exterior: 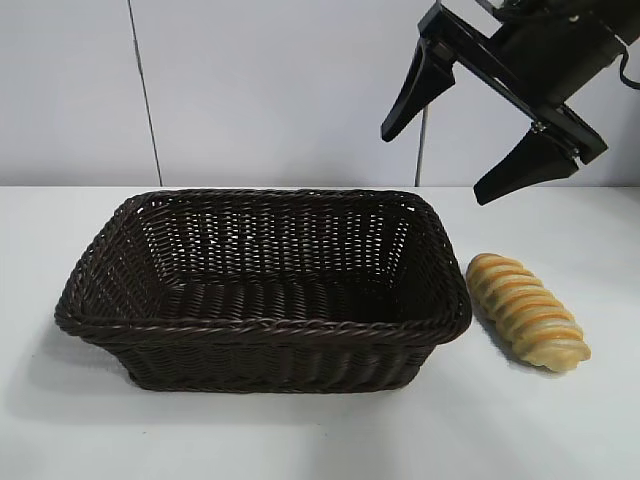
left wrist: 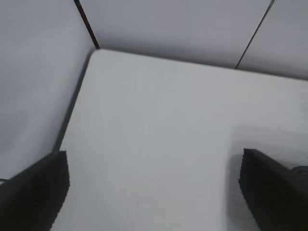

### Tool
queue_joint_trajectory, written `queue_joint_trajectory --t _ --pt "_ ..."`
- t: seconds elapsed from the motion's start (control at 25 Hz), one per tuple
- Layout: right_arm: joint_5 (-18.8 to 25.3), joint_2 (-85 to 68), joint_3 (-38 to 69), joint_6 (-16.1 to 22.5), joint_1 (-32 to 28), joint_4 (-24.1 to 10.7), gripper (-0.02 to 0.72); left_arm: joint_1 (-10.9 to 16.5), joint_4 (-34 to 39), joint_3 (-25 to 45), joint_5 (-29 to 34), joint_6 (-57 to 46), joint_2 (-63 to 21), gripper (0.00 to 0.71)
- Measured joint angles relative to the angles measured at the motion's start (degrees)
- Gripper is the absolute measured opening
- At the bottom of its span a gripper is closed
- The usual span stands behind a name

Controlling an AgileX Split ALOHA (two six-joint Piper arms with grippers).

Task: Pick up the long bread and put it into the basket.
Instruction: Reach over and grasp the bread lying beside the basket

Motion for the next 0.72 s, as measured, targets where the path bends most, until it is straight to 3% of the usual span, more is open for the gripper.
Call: queue_joint_trajectory --t 0.28,0.52,0.72 --pt "0.2 0.0 0.0 0.0 0.0 -0.5 0.694 -4.1 0.1 24.3 -5.4 -0.2 -21.0 0.694" --pt "0.5 0.0 0.0 0.0 0.0 -0.9 0.694 -4.3 0.0 43.5 -8.6 -0.5 -37.1 0.694" --pt "0.6 0.0 0.0 0.0 0.0 -0.9 0.694 -4.3 0.0 55.0 -8.8 -0.9 -46.4 0.694"
